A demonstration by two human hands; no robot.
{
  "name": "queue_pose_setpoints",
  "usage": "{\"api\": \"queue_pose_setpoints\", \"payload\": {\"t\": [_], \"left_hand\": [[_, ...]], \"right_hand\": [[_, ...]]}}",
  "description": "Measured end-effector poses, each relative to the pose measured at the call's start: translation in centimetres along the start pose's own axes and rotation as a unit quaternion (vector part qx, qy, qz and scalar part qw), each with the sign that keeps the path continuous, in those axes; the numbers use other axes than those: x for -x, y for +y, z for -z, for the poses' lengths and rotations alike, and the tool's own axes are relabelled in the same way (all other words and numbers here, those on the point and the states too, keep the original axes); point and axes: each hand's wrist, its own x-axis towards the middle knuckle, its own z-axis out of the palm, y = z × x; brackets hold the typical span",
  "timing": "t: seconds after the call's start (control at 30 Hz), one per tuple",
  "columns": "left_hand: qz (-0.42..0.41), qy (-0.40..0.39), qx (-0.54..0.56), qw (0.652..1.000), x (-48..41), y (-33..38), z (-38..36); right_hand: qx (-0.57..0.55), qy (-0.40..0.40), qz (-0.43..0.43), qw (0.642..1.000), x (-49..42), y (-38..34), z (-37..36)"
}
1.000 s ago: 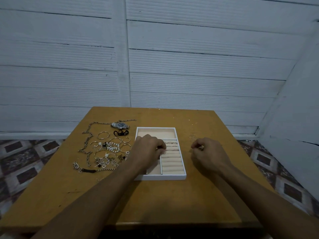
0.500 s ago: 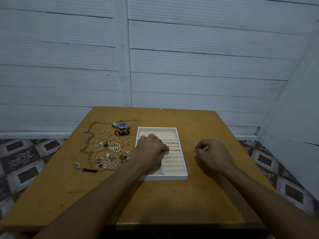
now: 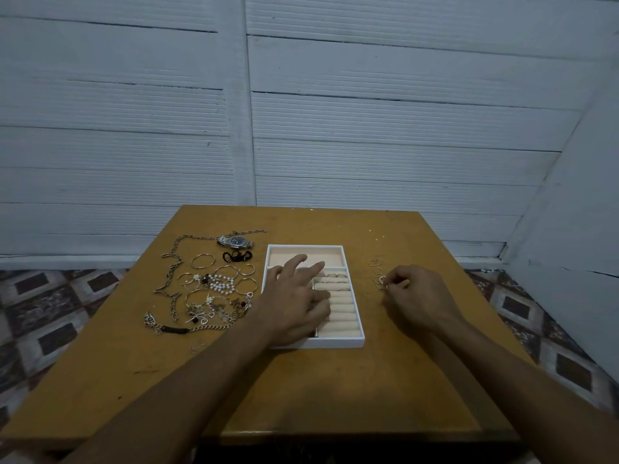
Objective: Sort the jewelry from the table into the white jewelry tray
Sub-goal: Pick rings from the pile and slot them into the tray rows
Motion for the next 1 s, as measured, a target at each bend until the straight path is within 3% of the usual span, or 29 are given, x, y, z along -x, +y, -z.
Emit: {"api": "queue_pose_setpoints", "payload": {"t": [0.23,0.5,0.73,1.0], "left_hand": [[0.026,-0.058,0.015,0.998,0.2,0.6,0.6],[0.058,0.001,0.032,0.998,-4.3,3.0,1.4],[0.095,-0.087,0.009,0.992,-9.8,6.5,-1.0],[0.091,-0.117,-0.021,0.989,-12.9,7.0,-3.1]], "right_hand": [[-0.041,0.027,-0.039,0.998,-1.5,0.8,1.9],[-0.025,-0.027,-0.065,0.997,-3.0,1.8,3.8],[0.009,-0.056,-0.046,0.997,-4.8,2.4,3.0],[0.029,-0.105,-0.058,0.992,-6.1,3.9,2.1]]}}
